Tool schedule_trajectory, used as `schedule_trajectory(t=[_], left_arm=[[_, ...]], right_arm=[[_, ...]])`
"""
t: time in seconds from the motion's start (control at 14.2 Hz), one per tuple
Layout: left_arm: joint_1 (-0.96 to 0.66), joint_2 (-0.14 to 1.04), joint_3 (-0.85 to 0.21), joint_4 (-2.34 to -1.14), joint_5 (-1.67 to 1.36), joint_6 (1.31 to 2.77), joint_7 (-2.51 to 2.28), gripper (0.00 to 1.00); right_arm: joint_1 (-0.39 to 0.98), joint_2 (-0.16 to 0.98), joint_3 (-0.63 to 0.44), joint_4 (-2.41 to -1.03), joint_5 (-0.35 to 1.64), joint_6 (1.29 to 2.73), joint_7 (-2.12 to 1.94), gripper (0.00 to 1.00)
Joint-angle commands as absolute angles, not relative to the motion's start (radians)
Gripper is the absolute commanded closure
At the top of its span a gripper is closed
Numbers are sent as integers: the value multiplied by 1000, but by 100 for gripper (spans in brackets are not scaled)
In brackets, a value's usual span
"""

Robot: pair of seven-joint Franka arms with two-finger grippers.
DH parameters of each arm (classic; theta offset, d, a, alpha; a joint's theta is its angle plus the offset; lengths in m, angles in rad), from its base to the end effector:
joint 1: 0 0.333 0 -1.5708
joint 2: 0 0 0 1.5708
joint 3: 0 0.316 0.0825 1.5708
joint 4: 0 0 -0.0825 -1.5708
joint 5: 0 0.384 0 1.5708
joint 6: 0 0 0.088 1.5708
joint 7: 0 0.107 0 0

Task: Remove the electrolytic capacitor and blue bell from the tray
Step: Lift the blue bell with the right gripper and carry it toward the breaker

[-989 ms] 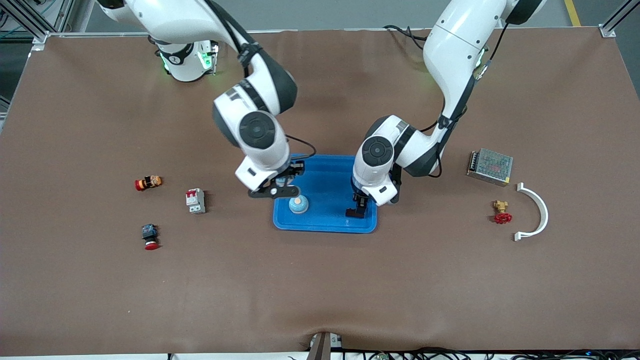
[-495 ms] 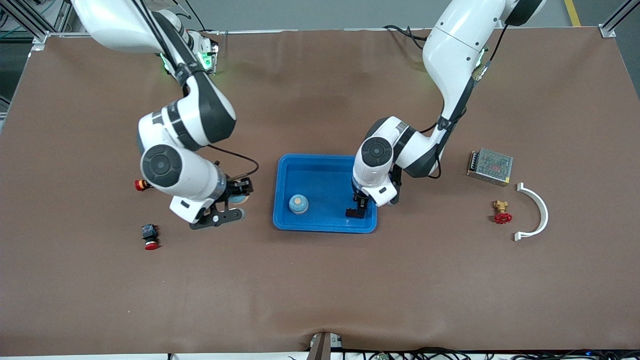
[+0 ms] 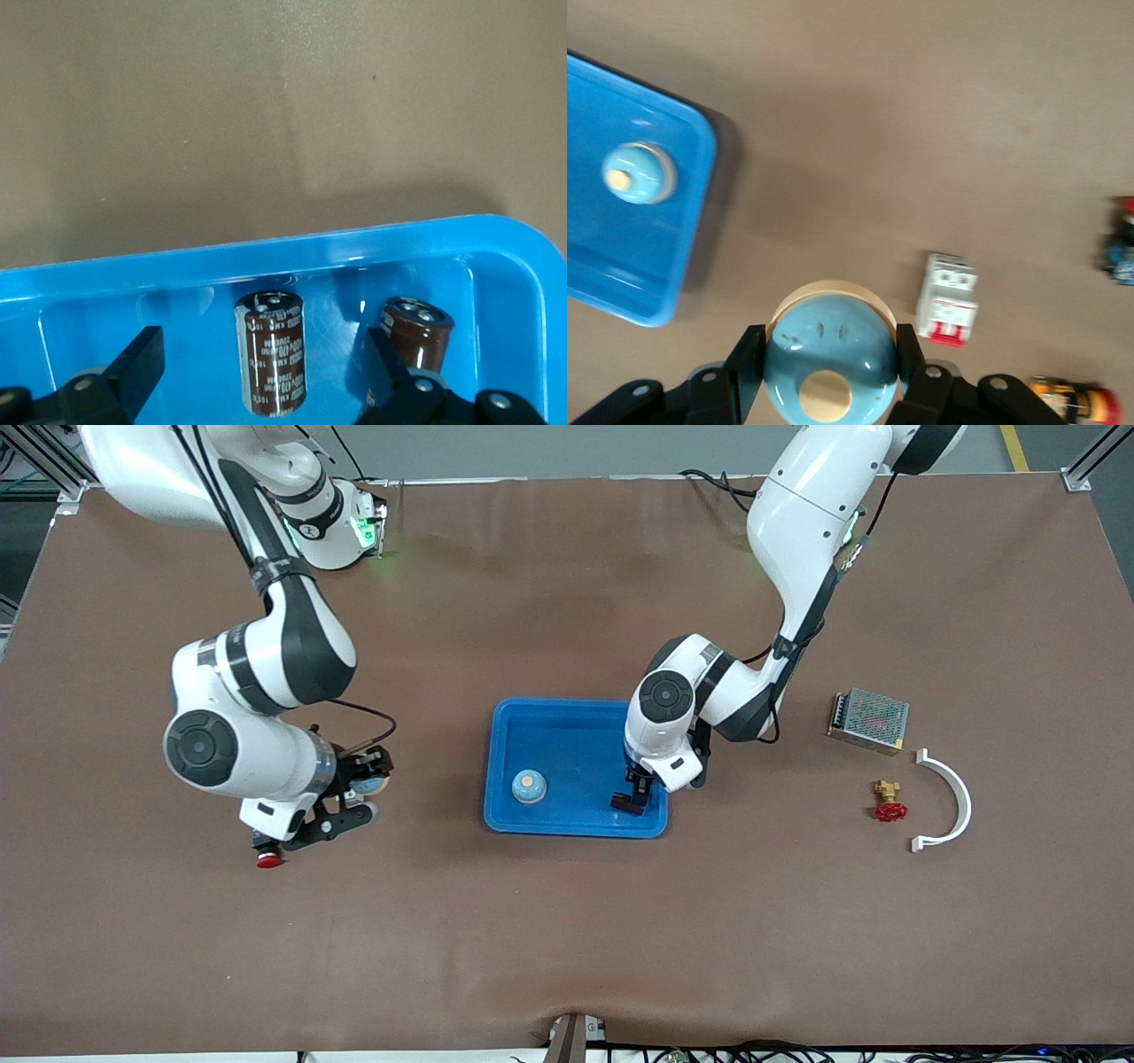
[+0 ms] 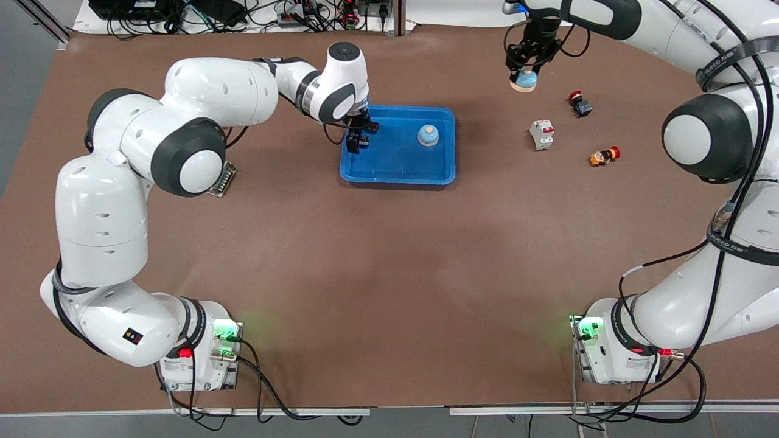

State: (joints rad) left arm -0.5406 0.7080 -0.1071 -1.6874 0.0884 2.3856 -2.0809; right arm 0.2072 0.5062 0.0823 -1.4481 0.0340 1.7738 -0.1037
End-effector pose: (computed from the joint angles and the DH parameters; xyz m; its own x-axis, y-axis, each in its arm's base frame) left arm 0.5446 -0.4020 0.1878 0.1758 0.9844 -0.0059 0.9844 -0.1758 -0.0084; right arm 0.6531 0.1883 0.3822 0.9135 0.3696 -0.1700 0.3592 -0.9290 -0.0894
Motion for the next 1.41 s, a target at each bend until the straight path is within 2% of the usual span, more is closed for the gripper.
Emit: schedule_trajectory(t=[0.0,0.21,0.42,0.57,0.78,0.92,1.13,1.34], left_arm=[[-551,727,-100,-1672,129,2396,-2112,0],[-551,726,-100,-1671,130,2396,-2129,1],[-551,726,-100,-1671,129,2396,-2129,27],[-551,726,-100,-1671,129,2396,-2131,38],[-551,726,-100,-1671,127,2396,-2129,62],[-549,726,-101,-1669,127,2396,-2129,94],[-548,729,-100,-1661,130,2396,-2126,100],[-549,730,-100,-1657,132,2396,-2119,100]], right_arm=[[195,480,97,-1456,-64,1756,-133,64],[192,463,97,-1476,-90,1764,-164,64],[175,434,97,-1535,-107,1807,-183,64],[161,399,97,-1609,-115,1877,-231,65],[134,364,97,-1699,-115,1962,-282,66],[115,350,97,-1756,-115,2028,-307,66],[95,336,97,-1822,-115,2107,-344,66],[63,328,98,-1885,-115,2184,-402,66]])
